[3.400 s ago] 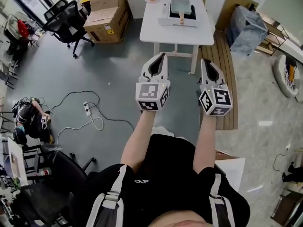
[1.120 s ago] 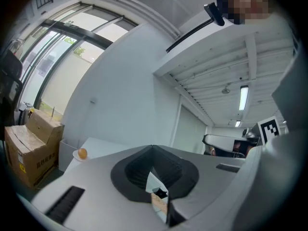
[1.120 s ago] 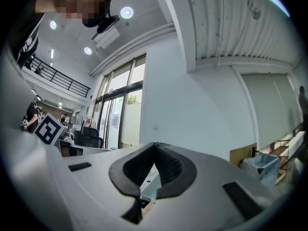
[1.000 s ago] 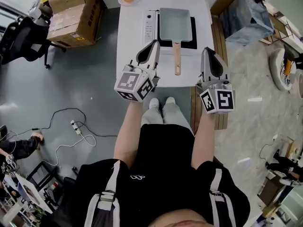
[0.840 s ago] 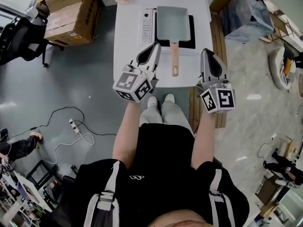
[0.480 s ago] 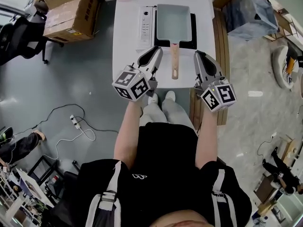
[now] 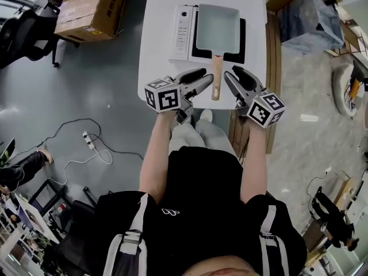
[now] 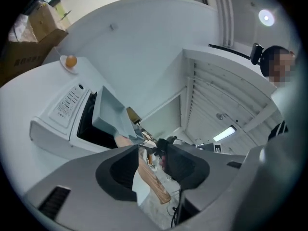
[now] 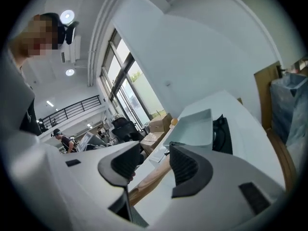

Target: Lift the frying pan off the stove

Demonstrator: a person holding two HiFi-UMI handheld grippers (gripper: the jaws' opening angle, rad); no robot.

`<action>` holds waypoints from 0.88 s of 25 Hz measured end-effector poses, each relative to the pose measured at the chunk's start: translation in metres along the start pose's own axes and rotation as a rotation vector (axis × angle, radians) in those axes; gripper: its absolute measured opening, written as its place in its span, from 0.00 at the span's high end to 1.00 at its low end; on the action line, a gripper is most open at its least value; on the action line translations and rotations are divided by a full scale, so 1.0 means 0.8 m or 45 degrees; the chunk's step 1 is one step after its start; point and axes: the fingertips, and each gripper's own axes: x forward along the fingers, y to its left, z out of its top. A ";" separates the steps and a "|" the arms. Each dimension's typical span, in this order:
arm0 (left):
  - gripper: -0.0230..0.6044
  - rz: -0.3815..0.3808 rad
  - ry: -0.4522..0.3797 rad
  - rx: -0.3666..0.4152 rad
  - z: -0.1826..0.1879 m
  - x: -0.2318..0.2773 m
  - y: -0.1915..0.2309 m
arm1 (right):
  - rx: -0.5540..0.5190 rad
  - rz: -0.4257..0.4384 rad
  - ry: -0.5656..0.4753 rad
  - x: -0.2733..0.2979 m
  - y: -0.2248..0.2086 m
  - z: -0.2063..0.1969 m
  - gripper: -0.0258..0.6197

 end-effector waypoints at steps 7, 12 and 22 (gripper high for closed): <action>0.63 -0.048 0.246 0.001 -0.049 0.012 0.003 | 0.215 0.089 0.116 0.011 -0.018 -0.043 0.57; 0.63 -0.075 0.372 0.029 -0.074 0.016 0.000 | 0.372 0.182 0.157 0.018 -0.018 -0.060 0.57; 0.56 -0.204 0.424 -0.109 -0.101 0.025 -0.006 | 0.453 0.361 0.275 0.043 -0.001 -0.078 0.57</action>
